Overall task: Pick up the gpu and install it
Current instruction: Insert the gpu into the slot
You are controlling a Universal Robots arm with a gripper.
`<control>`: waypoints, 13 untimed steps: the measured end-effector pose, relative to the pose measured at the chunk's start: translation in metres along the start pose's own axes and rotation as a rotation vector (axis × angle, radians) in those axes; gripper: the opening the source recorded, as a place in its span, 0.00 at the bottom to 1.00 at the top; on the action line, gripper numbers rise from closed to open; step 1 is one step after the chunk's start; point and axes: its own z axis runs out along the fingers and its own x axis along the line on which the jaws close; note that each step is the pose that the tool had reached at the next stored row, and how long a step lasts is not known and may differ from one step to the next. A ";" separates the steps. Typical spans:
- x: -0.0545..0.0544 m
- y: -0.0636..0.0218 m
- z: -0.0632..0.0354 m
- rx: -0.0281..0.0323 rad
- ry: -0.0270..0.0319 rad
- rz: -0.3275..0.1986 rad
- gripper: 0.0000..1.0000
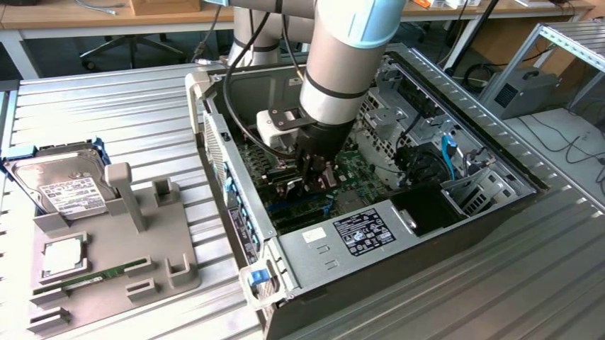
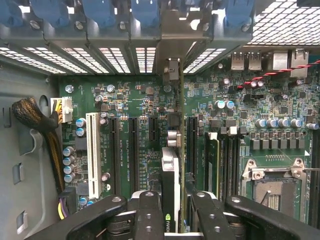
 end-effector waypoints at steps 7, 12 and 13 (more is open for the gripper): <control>0.000 0.0000 0.0008 0.0000 0.0000 0.000 0.27; 0.000 0.0000 0.0010 0.0000 0.0000 0.000 0.27; 0.000 0.0000 0.0013 0.0001 -0.0002 0.000 0.27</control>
